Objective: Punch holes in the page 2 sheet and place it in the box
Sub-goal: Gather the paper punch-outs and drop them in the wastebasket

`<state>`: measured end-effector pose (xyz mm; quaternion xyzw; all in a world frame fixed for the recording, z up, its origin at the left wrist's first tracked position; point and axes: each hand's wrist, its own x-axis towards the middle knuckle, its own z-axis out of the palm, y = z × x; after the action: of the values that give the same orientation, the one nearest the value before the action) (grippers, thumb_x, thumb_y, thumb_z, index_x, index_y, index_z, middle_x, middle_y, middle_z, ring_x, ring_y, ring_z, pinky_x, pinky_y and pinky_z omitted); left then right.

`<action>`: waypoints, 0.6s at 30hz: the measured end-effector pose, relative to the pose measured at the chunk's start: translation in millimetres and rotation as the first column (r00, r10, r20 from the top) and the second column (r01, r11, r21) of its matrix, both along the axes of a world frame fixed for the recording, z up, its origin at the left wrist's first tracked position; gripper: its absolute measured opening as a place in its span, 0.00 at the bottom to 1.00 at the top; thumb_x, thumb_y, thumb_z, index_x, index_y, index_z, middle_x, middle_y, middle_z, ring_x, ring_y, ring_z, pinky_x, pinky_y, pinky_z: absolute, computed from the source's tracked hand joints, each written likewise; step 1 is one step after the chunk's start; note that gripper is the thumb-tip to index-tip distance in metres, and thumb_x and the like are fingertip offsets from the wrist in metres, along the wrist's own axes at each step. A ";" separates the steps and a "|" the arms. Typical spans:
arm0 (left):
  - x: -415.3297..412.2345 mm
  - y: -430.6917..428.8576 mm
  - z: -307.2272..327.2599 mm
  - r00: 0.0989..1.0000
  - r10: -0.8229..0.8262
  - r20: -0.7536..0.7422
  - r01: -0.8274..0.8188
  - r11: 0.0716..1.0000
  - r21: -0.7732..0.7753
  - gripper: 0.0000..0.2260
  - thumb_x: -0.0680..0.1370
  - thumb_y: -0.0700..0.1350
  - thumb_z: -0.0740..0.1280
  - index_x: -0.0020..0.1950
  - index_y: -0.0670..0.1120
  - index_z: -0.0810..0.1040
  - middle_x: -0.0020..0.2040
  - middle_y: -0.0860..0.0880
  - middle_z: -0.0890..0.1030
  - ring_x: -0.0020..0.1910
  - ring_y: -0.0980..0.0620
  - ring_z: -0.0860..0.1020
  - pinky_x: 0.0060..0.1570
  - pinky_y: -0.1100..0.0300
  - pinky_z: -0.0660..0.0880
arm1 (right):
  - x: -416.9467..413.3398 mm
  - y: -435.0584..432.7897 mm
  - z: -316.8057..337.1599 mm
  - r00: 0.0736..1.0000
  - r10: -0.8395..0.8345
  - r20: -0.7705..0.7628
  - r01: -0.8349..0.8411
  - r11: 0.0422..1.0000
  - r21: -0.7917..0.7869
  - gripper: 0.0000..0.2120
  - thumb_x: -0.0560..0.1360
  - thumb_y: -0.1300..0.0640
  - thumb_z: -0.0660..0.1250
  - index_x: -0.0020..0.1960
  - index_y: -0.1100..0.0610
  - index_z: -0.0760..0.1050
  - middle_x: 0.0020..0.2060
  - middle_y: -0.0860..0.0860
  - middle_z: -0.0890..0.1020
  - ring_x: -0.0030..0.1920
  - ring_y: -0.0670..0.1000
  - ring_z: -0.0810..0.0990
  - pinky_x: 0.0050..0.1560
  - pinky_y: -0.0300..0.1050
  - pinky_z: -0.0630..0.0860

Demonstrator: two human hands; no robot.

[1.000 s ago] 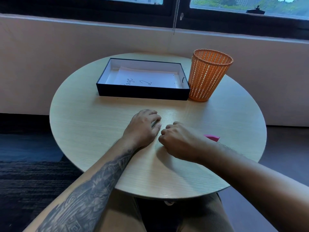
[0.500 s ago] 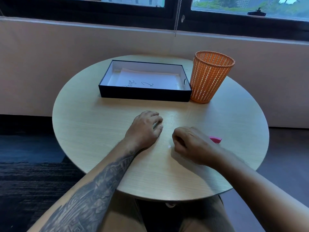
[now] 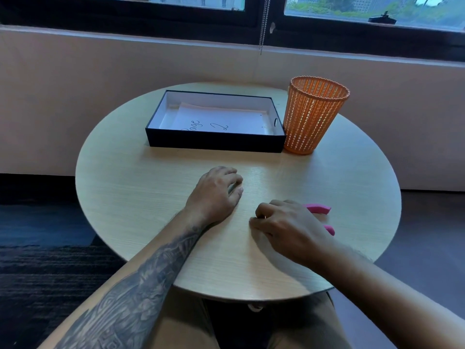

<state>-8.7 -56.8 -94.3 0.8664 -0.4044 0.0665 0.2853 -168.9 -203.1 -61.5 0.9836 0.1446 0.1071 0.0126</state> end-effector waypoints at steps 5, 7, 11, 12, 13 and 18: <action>1.6 -0.7 -1.1 1.000 0.003 -0.001 -0.003 1.000 -0.002 0.14 0.79 0.52 0.65 0.62 0.50 0.80 0.67 0.51 0.77 0.69 0.51 0.70 0.69 0.52 0.64 | 0.7 5.1 -1.8 1.000 -0.006 -0.001 0.006 1.000 -0.023 0.12 0.76 0.63 0.61 0.46 0.52 0.83 0.38 0.46 0.78 0.36 0.50 0.75 0.37 0.47 0.74; 2.0 -0.6 -1.6 1.000 0.004 -0.011 -0.004 1.000 -0.006 0.14 0.79 0.52 0.65 0.62 0.50 0.80 0.67 0.51 0.77 0.69 0.51 0.70 0.68 0.53 0.64 | 2.2 3.8 2.7 0.999 -0.018 -0.028 0.020 0.998 0.058 0.13 0.77 0.60 0.61 0.48 0.50 0.84 0.40 0.46 0.80 0.38 0.49 0.78 0.39 0.48 0.77; 1.1 -0.2 -1.1 1.000 0.004 -0.013 -0.005 1.000 -0.008 0.14 0.79 0.52 0.65 0.62 0.50 0.80 0.67 0.51 0.77 0.69 0.51 0.70 0.69 0.52 0.64 | 6.5 -4.6 11.7 0.966 -0.182 -0.186 0.251 0.841 0.480 0.12 0.78 0.60 0.65 0.55 0.50 0.85 0.49 0.42 0.84 0.49 0.42 0.81 0.50 0.40 0.77; 0.7 -0.1 -1.0 1.000 0.003 -0.012 -0.004 1.000 -0.007 0.14 0.79 0.52 0.65 0.62 0.50 0.80 0.67 0.52 0.77 0.69 0.52 0.70 0.69 0.52 0.64 | 8.4 -7.6 12.0 0.946 -0.221 -0.237 0.320 0.748 0.582 0.13 0.77 0.63 0.66 0.54 0.51 0.85 0.48 0.42 0.83 0.49 0.40 0.81 0.50 0.37 0.76; 0.6 0.0 -0.9 1.000 0.003 -0.011 -0.003 1.000 -0.006 0.14 0.79 0.52 0.65 0.62 0.50 0.80 0.67 0.52 0.77 0.69 0.52 0.70 0.69 0.52 0.64 | 10.1 -10.7 12.4 0.928 -0.242 -0.282 0.371 0.640 0.673 0.13 0.76 0.66 0.67 0.53 0.51 0.84 0.46 0.43 0.83 0.47 0.39 0.81 0.49 0.35 0.76; 2.1 -0.5 -1.8 1.000 0.002 -0.012 -0.002 1.000 -0.014 0.13 0.79 0.52 0.65 0.61 0.51 0.80 0.66 0.52 0.78 0.69 0.52 0.70 0.68 0.53 0.64 | 12.6 -25.4 20.7 0.877 -0.041 -0.478 0.480 0.061 0.875 0.08 0.75 0.70 0.70 0.51 0.60 0.80 0.41 0.56 0.81 0.39 0.53 0.80 0.42 0.46 0.78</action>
<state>-6.6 -57.3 -96.1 0.8651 -0.4014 0.0645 0.2937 -156.3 -228.6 -40.7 0.7503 -0.1465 0.0056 -0.6447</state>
